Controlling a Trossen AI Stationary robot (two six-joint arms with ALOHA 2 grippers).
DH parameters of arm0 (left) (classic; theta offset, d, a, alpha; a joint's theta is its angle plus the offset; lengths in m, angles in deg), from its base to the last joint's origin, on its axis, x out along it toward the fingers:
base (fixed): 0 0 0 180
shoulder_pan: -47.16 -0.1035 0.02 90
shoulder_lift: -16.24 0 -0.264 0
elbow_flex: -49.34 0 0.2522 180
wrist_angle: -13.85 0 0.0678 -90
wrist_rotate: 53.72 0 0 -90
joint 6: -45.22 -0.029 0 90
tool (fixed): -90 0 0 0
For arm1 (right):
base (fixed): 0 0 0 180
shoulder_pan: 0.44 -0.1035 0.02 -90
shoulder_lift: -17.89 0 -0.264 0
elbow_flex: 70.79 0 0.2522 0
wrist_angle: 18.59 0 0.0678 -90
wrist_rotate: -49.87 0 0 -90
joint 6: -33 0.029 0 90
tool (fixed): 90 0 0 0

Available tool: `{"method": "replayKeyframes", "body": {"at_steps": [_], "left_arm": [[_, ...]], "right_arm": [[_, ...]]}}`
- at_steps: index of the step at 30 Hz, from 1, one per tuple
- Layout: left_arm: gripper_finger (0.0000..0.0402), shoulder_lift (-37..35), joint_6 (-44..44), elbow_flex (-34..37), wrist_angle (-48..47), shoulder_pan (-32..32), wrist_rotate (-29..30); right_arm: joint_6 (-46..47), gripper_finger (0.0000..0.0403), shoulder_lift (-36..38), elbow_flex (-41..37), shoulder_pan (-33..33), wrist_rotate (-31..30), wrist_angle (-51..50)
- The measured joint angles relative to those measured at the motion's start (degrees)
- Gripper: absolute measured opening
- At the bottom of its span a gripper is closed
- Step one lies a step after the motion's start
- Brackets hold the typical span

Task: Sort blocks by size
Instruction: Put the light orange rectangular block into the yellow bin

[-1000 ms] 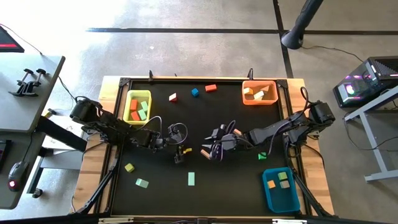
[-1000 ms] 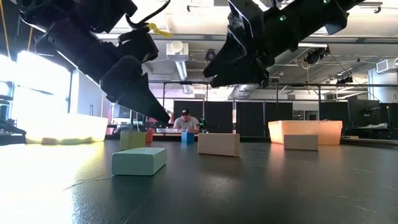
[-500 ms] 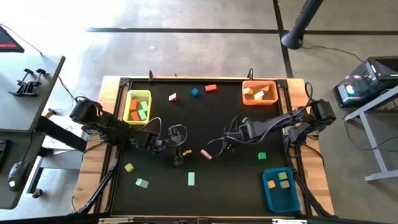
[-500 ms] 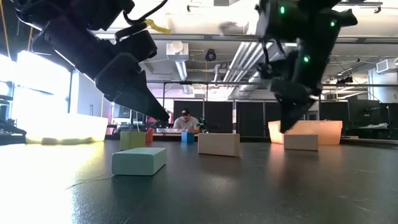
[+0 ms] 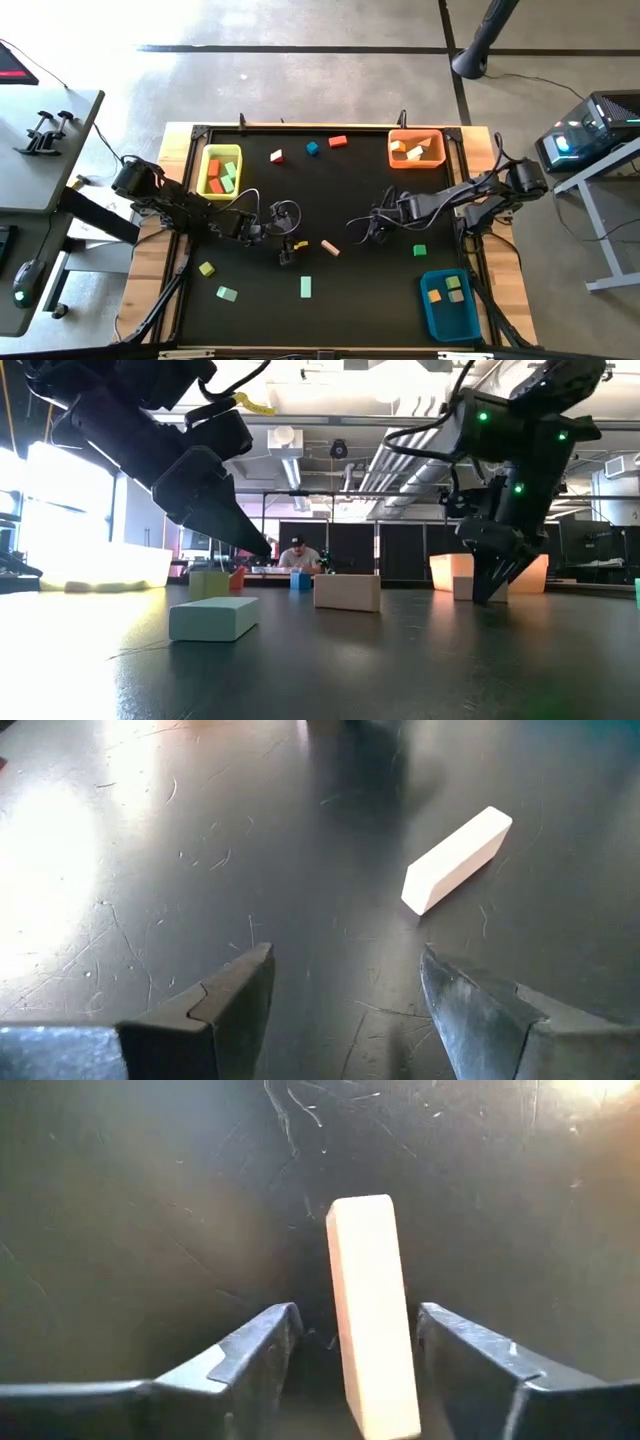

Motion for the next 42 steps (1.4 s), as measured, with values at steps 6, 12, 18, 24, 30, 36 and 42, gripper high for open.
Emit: {"method": "replayKeyframes", "body": {"at_steps": [6,12,18,24,30,36,42], "left_arm": [[0.0236,0.0,0.0,0.0,0.1,0.0,0.0],[0.0236,0.0,0.0,0.0,0.4,0.0,0.0],[0.0236,0.0,0.1,0.0,0.8,0.0,-0.1],[0.0236,0.0,0.1,0.0,1.3,-0.1,2.0],[0.0236,-3.6,-5.0,0.1,-0.2,1.5,7.7],[0.0236,-6.5,-26.0,0.1,6.3,6.1,15.4],[0.0237,-6.2,-58.3,0.0,21.4,5.3,10.7]], "right_arm": [[0.7,0.0062,2.2,1.5,0.7,-4.2,-0.5],[-6.6,0.0052,11.3,9.2,3.9,-16.5,-5.7],[-12.7,0.0055,20.4,15.4,13.9,-18.2,-18.0],[-21.0,0.0055,23.2,12.6,20.7,-9.0,-6.2],[-27.0,0.0055,19.9,-1.9,18.2,15.9,35.3],[-22.2,0.0055,10.8,-11.8,13.3,25.8,70.4],[-22.6,0.0055,2.9,-9.7,9.5,31.3,74.9]]}}
